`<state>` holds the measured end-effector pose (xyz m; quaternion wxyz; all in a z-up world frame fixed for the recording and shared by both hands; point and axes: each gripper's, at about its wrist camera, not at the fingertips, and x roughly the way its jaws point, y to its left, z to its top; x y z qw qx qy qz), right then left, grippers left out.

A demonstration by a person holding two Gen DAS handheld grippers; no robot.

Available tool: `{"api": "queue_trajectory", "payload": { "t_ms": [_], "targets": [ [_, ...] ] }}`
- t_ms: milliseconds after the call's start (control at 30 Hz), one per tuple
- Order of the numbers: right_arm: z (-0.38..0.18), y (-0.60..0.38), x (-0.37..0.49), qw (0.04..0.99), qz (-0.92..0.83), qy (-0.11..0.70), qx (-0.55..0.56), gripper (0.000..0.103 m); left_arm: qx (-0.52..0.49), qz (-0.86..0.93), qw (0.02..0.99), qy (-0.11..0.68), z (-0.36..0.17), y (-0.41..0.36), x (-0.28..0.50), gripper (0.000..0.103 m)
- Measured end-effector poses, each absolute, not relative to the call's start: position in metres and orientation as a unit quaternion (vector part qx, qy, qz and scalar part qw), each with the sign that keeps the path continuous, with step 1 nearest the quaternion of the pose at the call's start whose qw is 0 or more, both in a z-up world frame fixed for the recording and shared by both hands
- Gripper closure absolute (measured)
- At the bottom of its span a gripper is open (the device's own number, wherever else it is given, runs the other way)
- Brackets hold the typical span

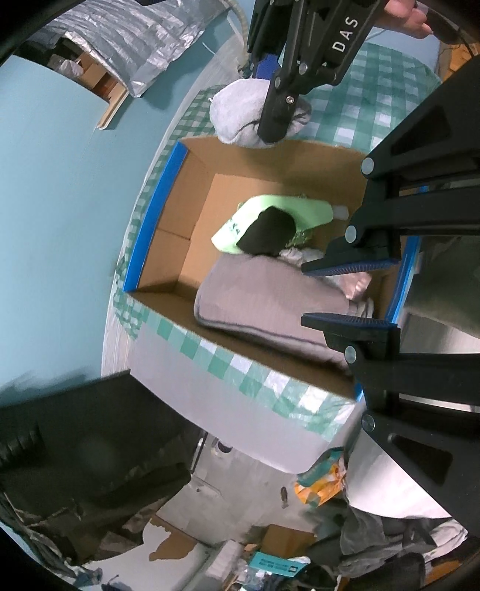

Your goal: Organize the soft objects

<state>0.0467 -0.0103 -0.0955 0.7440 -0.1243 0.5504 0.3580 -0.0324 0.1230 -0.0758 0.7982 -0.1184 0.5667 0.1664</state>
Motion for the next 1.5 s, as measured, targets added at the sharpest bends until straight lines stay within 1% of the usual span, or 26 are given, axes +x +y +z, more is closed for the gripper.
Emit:
{"api": "queue_trajectory", "payload": {
  "t_ms": [300, 367, 433, 467, 500, 567, 633, 667, 700, 733, 767, 833, 933, 1000, 1067, 1133, 1300, 1333, 1367, 1500],
  "targets": [
    [-0.106, 0.015, 0.052, 0.738, 0.349, 0.561, -0.134, 0.075, -0.117, 0.170, 0.797, 0.568, -0.081, 0.142, -0.032, 0.083],
    [-0.109, 0.019, 0.053, 0.737, 0.346, 0.565, -0.134, 0.071, -0.117, 0.172, 0.796, 0.569, -0.082, 0.146, -0.031, 0.083],
    [-0.111, 0.024, 0.054, 0.736, 0.341, 0.569, -0.137, 0.071, -0.116, 0.170, 0.796, 0.569, -0.081, 0.149, -0.031, 0.081],
    [-0.110, 0.026, 0.054, 0.739, 0.335, 0.568, -0.138, 0.069, -0.116, 0.169, 0.797, 0.568, -0.080, 0.149, -0.031, 0.077],
    [-0.110, 0.028, 0.054, 0.741, 0.332, 0.567, -0.139, 0.068, -0.115, 0.170, 0.799, 0.565, -0.078, 0.151, -0.031, 0.075],
    [-0.107, 0.030, 0.054, 0.743, 0.333, 0.565, -0.136, 0.059, -0.112, 0.172, 0.802, 0.562, -0.076, 0.152, -0.032, 0.074],
    [-0.101, 0.033, 0.053, 0.747, 0.335, 0.558, -0.136, 0.052, -0.111, 0.170, 0.803, 0.561, -0.074, 0.152, -0.031, 0.073],
    [-0.099, 0.033, 0.052, 0.749, 0.335, 0.555, -0.137, 0.050, -0.111, 0.169, 0.803, 0.560, -0.072, 0.153, -0.031, 0.067],
    [-0.097, 0.034, 0.052, 0.751, 0.333, 0.553, -0.138, 0.046, -0.111, 0.170, 0.804, 0.558, -0.071, 0.153, -0.032, 0.063],
    [-0.094, 0.034, 0.052, 0.753, 0.331, 0.551, -0.139, 0.042, -0.111, 0.171, 0.807, 0.554, -0.068, 0.154, -0.033, 0.054],
    [-0.091, 0.034, 0.053, 0.756, 0.330, 0.548, -0.138, 0.041, -0.111, 0.172, 0.809, 0.551, -0.066, 0.153, -0.034, 0.051],
    [-0.086, 0.032, 0.053, 0.759, 0.329, 0.545, -0.135, 0.041, -0.106, 0.172, 0.813, 0.546, -0.062, 0.152, -0.035, 0.049],
    [-0.077, 0.029, 0.053, 0.765, 0.326, 0.541, -0.130, 0.038, -0.101, 0.168, 0.816, 0.544, -0.056, 0.148, -0.037, 0.042],
    [-0.069, 0.024, 0.053, 0.769, 0.324, 0.536, -0.125, 0.037, -0.100, 0.166, 0.819, 0.540, -0.051, 0.147, -0.038, 0.036],
    [-0.063, 0.020, 0.053, 0.773, 0.320, 0.534, -0.121, 0.037, -0.098, 0.166, 0.822, 0.536, -0.045, 0.143, -0.039, 0.026],
    [-0.056, 0.015, 0.052, 0.778, 0.319, 0.529, -0.116, 0.036, -0.098, 0.163, 0.828, 0.528, -0.038, 0.139, -0.040, 0.022],
    [-0.037, 0.005, 0.046, 0.794, 0.316, 0.507, -0.115, 0.036, -0.087, 0.160, 0.833, 0.523, -0.022, 0.127, -0.039, 0.021],
    [-0.033, 0.002, 0.046, 0.795, 0.317, 0.506, -0.110, 0.036, -0.086, 0.159, 0.834, 0.522, -0.020, 0.124, -0.039, 0.019],
    [-0.030, -0.001, 0.046, 0.797, 0.314, 0.504, -0.105, 0.035, -0.087, 0.159, 0.835, 0.520, -0.016, 0.122, -0.039, 0.012],
    [-0.017, -0.014, 0.044, 0.805, 0.309, 0.498, -0.093, 0.035, -0.088, 0.155, 0.840, 0.513, -0.006, 0.111, -0.037, 0.011]
  ]
}}
